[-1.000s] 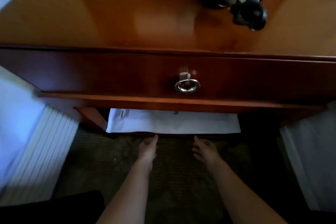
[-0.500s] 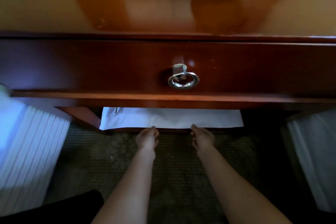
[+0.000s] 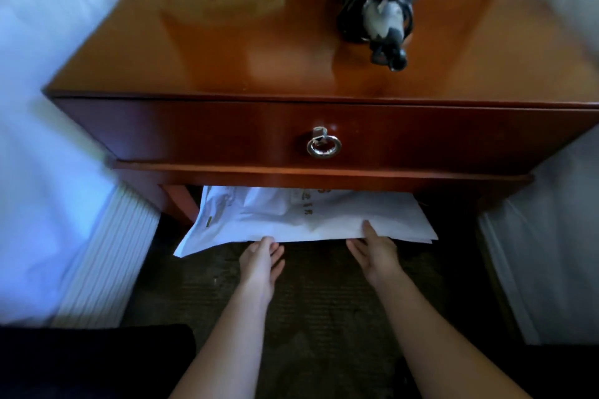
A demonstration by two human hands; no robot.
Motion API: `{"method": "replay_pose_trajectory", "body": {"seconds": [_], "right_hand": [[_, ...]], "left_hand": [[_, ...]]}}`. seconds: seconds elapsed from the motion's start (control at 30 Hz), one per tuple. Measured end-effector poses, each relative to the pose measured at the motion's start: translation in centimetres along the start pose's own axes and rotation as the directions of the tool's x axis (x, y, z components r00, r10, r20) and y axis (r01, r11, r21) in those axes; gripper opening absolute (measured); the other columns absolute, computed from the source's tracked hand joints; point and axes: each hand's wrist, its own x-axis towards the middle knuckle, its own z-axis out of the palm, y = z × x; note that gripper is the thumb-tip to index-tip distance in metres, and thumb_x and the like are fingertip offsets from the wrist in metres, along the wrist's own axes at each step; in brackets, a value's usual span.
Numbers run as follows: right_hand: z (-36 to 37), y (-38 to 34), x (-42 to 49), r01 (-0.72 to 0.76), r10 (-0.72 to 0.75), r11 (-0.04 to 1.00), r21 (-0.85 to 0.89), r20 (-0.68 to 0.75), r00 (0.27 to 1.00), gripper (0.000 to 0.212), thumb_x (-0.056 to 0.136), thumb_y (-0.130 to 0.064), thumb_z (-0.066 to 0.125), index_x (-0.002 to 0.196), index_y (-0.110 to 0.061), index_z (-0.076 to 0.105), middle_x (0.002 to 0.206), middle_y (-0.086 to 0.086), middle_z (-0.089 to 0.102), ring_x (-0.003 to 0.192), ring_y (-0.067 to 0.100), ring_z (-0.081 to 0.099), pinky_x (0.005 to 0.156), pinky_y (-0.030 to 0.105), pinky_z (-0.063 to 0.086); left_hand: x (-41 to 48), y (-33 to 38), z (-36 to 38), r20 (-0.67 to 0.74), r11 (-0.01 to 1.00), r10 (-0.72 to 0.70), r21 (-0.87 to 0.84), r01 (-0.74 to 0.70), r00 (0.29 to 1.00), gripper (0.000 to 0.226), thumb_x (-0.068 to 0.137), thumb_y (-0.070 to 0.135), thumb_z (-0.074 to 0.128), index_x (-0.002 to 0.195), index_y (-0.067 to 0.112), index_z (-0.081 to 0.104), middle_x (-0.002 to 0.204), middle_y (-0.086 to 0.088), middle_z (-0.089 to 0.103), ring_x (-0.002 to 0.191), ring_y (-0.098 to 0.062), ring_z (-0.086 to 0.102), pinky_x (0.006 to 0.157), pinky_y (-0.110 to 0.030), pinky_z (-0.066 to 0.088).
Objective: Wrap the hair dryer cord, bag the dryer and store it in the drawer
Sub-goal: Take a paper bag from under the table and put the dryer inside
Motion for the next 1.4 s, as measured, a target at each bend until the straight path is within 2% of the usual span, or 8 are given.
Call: {"method": "replay_pose_trajectory", "body": {"seconds": [0.2,0.37,0.53,0.73,0.83,0.97,1.13,1.4], "right_hand": [[-0.2,-0.7,-5.1,0.209,-0.219,0.974,0.087,0.130,0.967,0.024,0.091,-0.009,0.056,0.112,-0.004,0.046,0.109,0.016,0.054,0.093,0.026,0.059,0.086,0.034,0.050],[-0.6,-2.3,-10.8,0.359,-0.371,0.928,0.098,0.189,0.909,0.018,0.092,-0.009,0.055,0.075,-0.003,0.051,0.082,0.014,0.058,0.076,0.020,0.058,0.068,0.026,0.059],[-1.2,-3.5,-17.6,0.422,-0.432,0.901,0.097,0.278,0.858,0.019,0.092,-0.007,0.054,0.075,-0.001,0.055,0.084,0.013,0.063,0.078,0.019,0.062,0.082,0.035,0.053],[-1.8,-4.8,-25.8,0.541,-0.518,0.840,0.043,0.362,0.775,0.017,0.090,-0.013,0.058,0.086,0.003,0.054,0.076,0.014,0.062,0.069,0.017,0.067,0.077,0.031,0.058],[-2.4,-6.6,-29.8,0.623,-0.580,0.781,0.043,0.419,0.698,0.021,0.089,-0.018,0.060,0.098,0.001,0.055,0.061,0.007,0.070,0.061,0.012,0.071,0.086,0.036,0.054],[-2.4,-9.3,-35.0,0.667,-0.614,0.742,0.068,0.470,0.634,0.030,0.088,-0.021,0.062,0.105,0.004,0.056,0.091,0.016,0.070,0.079,0.020,0.073,0.073,0.031,0.057],[-1.5,-11.2,-41.5,0.782,-0.716,0.599,0.171,0.552,0.427,0.016,0.091,-0.017,0.058,0.086,-0.003,0.064,0.088,0.012,0.071,0.084,0.018,0.073,0.069,0.027,0.057],[3.0,-15.5,-49.9,0.901,-0.803,0.362,0.240,0.572,0.170,0.026,0.087,-0.026,0.062,0.091,-0.001,0.065,0.088,0.009,0.071,0.083,0.016,0.072,0.096,0.041,0.051]], "left_hand": [[-3.5,4.0,-1.2,0.004,0.993,0.102,-0.062,-0.102,0.995,0.039,0.095,0.017,0.052,0.132,0.005,0.047,0.131,-0.021,0.056,0.121,-0.032,0.055,0.094,-0.037,0.043],[-9.2,6.4,-0.6,-0.040,0.961,0.237,-0.140,-0.240,0.971,0.051,0.087,-0.005,0.054,0.136,-0.002,0.041,0.121,-0.021,0.059,0.096,-0.028,0.059,0.081,-0.035,0.048],[-16.2,8.6,-0.9,0.002,0.909,0.358,-0.232,-0.348,0.934,0.046,0.093,0.002,0.051,0.137,0.003,0.038,0.136,-0.020,0.049,0.118,-0.032,0.053,0.086,-0.043,0.047],[-24.0,10.3,-2.4,0.097,0.825,0.550,-0.217,-0.522,0.830,0.034,0.095,0.007,0.051,0.129,0.005,0.048,0.121,-0.016,0.054,0.104,-0.028,0.054,0.083,-0.041,0.047],[-27.7,11.7,-3.0,0.170,0.794,0.597,-0.263,-0.547,0.784,0.027,0.096,0.007,0.049,0.123,0.008,0.048,0.117,-0.015,0.054,0.107,-0.030,0.056,0.084,-0.041,0.046],[-32.8,14.0,-3.3,0.240,0.713,0.697,-0.328,-0.620,0.675,0.020,0.096,0.007,0.049,0.115,0.013,0.048,0.111,-0.014,0.058,0.103,-0.032,0.060,0.083,-0.043,0.047],[-39.0,17.6,-3.0,0.274,0.587,0.809,-0.374,-0.718,0.519,0.011,0.096,0.007,0.049,0.105,0.009,0.053,0.103,-0.013,0.060,0.096,-0.031,0.060,0.083,-0.041,0.049],[-46.6,25.0,-1.7,0.264,0.415,0.909,-0.502,-0.759,0.323,0.010,0.095,0.007,0.051,0.087,0.012,0.057,0.087,-0.005,0.060,0.078,-0.018,0.061,0.065,-0.029,0.055]]}}
